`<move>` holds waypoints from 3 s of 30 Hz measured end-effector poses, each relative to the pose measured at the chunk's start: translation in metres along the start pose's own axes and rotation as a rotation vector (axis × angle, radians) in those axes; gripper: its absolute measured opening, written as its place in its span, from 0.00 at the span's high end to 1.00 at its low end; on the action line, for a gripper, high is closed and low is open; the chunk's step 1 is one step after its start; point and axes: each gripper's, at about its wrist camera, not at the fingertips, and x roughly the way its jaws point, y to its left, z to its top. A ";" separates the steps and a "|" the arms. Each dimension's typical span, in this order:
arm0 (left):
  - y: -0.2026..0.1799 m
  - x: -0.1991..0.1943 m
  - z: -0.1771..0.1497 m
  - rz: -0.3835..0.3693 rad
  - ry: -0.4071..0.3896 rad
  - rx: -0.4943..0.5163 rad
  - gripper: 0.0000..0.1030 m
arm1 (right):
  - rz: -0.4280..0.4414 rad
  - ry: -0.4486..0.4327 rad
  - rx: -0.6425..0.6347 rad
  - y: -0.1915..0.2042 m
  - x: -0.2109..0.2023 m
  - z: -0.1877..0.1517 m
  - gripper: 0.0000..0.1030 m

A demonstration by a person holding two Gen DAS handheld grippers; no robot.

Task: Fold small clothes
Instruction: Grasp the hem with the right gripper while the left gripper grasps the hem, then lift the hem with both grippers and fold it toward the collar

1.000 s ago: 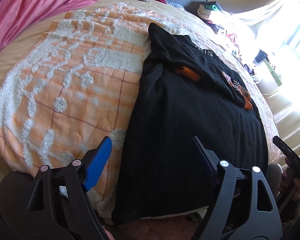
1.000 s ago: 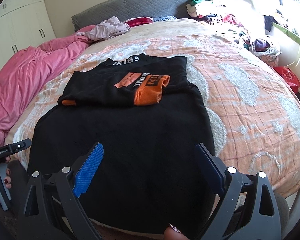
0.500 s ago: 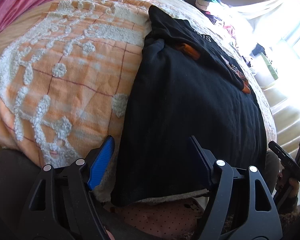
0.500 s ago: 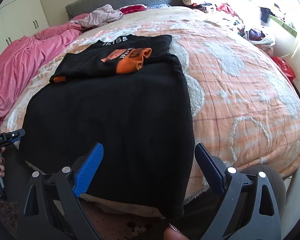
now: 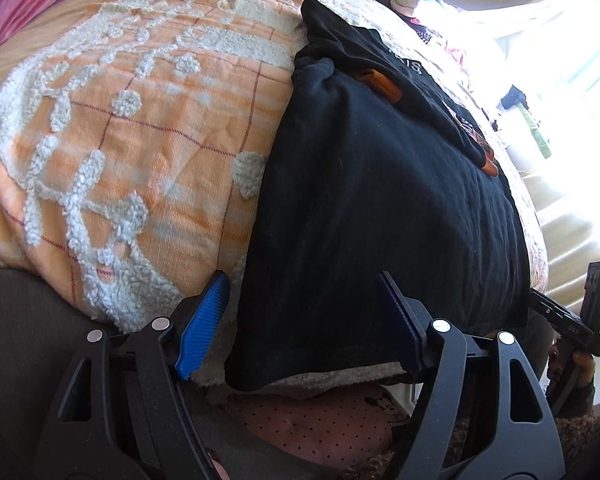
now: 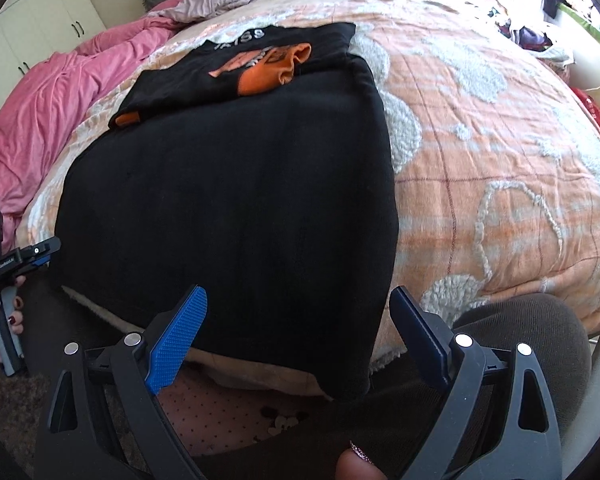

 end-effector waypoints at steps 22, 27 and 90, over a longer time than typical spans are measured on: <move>0.001 0.002 -0.002 0.017 0.016 -0.015 0.35 | 0.184 -0.058 -0.009 -0.026 -0.010 -0.001 0.93; 0.001 0.003 -0.001 0.049 0.020 -0.013 0.47 | 0.228 -0.171 -0.023 -0.018 -0.035 0.017 0.94; -0.053 -0.044 0.180 -0.076 -0.333 -0.055 0.98 | 0.120 -0.520 0.021 -0.024 -0.044 0.187 0.94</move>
